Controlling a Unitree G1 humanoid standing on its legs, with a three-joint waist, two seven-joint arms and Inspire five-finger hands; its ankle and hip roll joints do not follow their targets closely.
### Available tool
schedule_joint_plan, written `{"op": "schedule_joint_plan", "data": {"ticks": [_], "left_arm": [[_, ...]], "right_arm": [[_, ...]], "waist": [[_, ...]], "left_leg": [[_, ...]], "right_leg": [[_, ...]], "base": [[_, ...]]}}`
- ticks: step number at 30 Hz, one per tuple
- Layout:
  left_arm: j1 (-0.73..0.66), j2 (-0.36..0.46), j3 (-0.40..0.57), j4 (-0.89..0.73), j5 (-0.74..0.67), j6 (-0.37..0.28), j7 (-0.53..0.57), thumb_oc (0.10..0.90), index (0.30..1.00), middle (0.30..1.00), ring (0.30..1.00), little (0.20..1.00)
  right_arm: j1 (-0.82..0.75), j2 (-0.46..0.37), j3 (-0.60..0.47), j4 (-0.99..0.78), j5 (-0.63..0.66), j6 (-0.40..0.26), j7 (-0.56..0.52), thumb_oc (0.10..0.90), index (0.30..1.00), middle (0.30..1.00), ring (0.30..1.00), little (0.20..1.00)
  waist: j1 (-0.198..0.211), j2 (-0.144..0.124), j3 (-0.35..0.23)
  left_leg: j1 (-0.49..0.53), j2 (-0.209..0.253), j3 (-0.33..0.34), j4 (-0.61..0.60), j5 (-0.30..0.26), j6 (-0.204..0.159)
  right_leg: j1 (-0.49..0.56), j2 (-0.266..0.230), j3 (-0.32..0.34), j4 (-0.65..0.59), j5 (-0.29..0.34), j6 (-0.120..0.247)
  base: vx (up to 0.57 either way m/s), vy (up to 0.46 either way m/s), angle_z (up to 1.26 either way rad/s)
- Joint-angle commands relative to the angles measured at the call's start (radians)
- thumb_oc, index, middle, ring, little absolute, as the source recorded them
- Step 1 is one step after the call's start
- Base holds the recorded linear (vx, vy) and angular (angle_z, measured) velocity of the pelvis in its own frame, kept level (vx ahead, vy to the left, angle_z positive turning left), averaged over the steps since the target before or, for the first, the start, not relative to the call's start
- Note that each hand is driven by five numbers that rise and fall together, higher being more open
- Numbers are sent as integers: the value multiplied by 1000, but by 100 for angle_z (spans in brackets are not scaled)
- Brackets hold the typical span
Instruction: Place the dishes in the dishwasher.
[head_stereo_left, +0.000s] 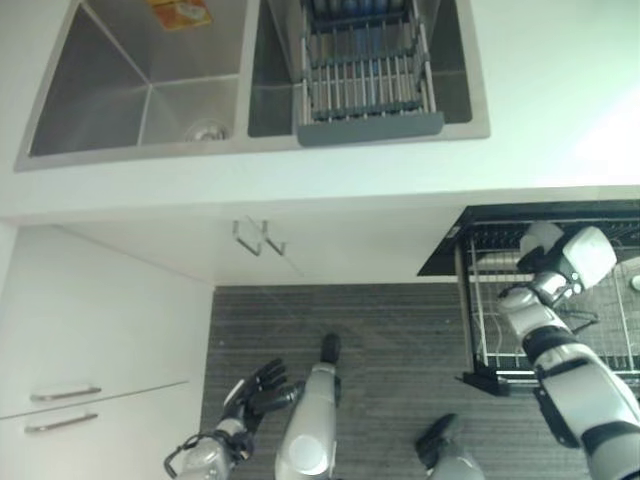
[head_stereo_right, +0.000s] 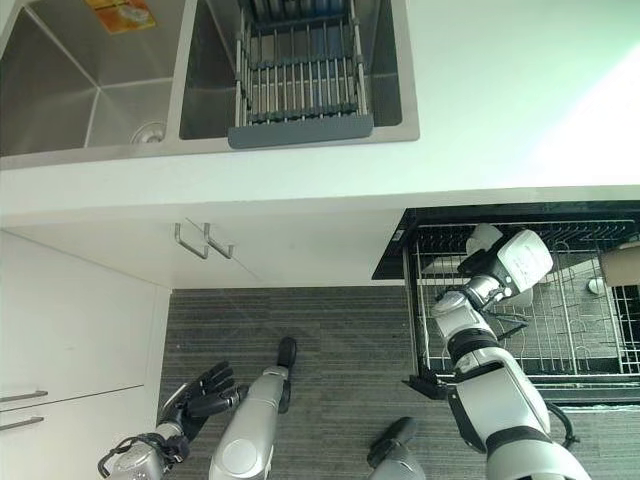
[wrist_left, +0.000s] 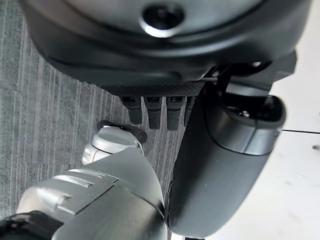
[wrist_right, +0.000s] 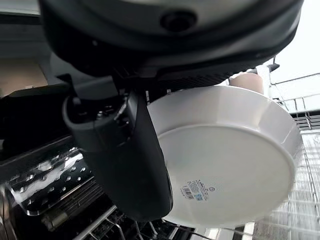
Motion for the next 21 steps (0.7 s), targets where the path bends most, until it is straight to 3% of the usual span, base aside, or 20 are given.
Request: {"op": "schedule_joint_plan", "data": {"ticks": [1, 4, 6, 7, 8, 9, 10, 18, 21], "left_arm": [[35, 54, -31, -50, -61, -44, 19, 800, 900, 900, 900, 900], [28, 60, -30, -67, -68, -40, 16, 800, 900, 900, 900, 900], [27, 65, -29, -86, -67, -34, 19, 800, 900, 900, 900, 900], [26, 69, -28, -97, -69, -27, 23, 800, 900, 900, 900, 900], [26, 72, -25, -105, -69, -21, 25, 800, 900, 900, 900, 900], [26, 76, -20, -111, -70, -15, 26, 800, 900, 900, 900, 900], [26, 79, -14, -117, -72, -10, 30, 800, 900, 900, 900, 900], [10, 84, 16, -115, -49, 23, 27, 800, 900, 900, 900, 900], [7, 89, 23, -119, -38, 35, 25, 800, 900, 900, 900, 900]], "right_arm": [[-45, -103, 18, 0, -36, 23, 58, 400, 300, 300, 300, 300], [-50, -92, 36, 15, -18, 32, 150, 400, 300, 300, 300, 300], [-47, -86, 44, 30, 2, 4, 260, 400, 300, 300, 300, 300], [-49, -82, 55, 33, 20, 3, 339, 566, 549, 549, 549, 549], [-47, -80, 62, 33, 41, -3, 373, 593, 589, 589, 589, 589], [-44, -78, 66, 32, 68, -1, 396, 588, 582, 582, 582, 582], [-40, -74, 65, 33, 94, 12, 440, 800, 900, 900, 900, 900], [-40, -68, 57, 43, 149, 40, 622, 800, 900, 900, 900, 900], [-33, -74, 54, 33, 181, 36, 631, 800, 900, 900, 900, 900]], "waist": [[7, 2, -33], [8, 3, -27], [9, 2, -24], [9, 1, -22], [8, 0, -20], [8, -2, -18], [4, -7, -14], [2, -30, -5], [-2, -39, -4]], "left_leg": [[52, 31, 32, 41, -150, -27], [47, 32, 35, 41, -149, -27], [44, 33, 34, 41, -149, -27], [44, 34, 35, 41, -148, -28], [43, 35, 36, 41, -147, -28], [43, 37, 37, 41, -147, -29], [45, 40, 40, 41, -147, -30], [51, 55, 45, 41, -145, -37], [56, 59, 46, 41, -144, -38]], "right_leg": [[-26, -10, 47, 45, -30, 32], [-31, -13, 49, 45, -28, 32], [-35, -15, 49, 45, -25, 32], [-36, -16, 49, 45, -24, 33], [-37, -17, 49, 45, -24, 34], [-37, -17, 48, 45, -23, 34], [-40, -16, 51, 45, -21, 33], [-37, -11, 52, 45, -19, 35], [-35, -7, 53, 45, -17, 36]], "base": [[-33, -1, -2], [-48, -2, -3], [-40, -15, -3], [0, 0, 0], [0, 0, 0], [-32, -23, -3], [-29, -23, -3], [-14, -32, -2], [0, -36, -1]]}}
